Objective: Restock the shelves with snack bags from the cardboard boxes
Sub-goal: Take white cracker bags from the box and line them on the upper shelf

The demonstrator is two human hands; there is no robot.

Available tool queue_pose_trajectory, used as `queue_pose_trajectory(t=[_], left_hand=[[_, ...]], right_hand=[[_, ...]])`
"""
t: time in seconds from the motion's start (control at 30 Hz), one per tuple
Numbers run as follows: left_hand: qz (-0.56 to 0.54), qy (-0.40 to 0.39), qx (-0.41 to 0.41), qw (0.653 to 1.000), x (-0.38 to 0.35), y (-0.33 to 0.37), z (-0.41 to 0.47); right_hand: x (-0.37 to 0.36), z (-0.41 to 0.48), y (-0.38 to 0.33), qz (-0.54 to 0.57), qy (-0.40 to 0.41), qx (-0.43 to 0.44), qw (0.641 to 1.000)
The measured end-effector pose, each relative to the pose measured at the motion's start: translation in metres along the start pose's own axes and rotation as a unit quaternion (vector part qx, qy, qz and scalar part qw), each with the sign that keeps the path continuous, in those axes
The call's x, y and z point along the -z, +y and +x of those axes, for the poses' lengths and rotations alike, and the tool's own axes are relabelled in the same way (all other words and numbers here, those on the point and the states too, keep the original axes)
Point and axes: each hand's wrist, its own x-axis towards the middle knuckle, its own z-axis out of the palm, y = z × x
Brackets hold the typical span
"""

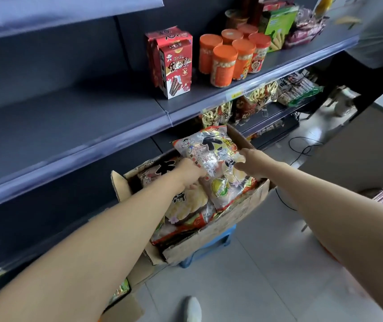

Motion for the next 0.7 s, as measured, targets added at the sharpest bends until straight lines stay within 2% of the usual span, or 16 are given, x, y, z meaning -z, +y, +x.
queue_pose_trajectory(t=[0.2,0.33,0.47,0.57,0.7], left_hand=[[-0.110,-0.007,0.060,0.992,-0.020,-0.002,0.037],[-0.173,0.023,0.086,0.981,-0.026,-0.007,0.057],[-0.219,0.025,0.104,0.970,-0.027,-0.011,0.064],[-0.232,0.026,0.102,0.967,-0.029,-0.015,0.065],[-0.223,0.049,0.064,0.972,-0.028,-0.011,0.057]], right_hand=[[-0.016,0.033,0.015,0.138,-0.046,-0.068,0.987],[-0.033,0.044,0.019,0.241,-0.072,-0.115,0.961],[-0.045,0.059,0.021,0.283,-0.080,-0.191,0.937],[-0.046,0.059,0.021,0.294,-0.100,-0.184,0.933],[-0.051,0.063,0.028,0.377,-0.099,-0.152,0.908]])
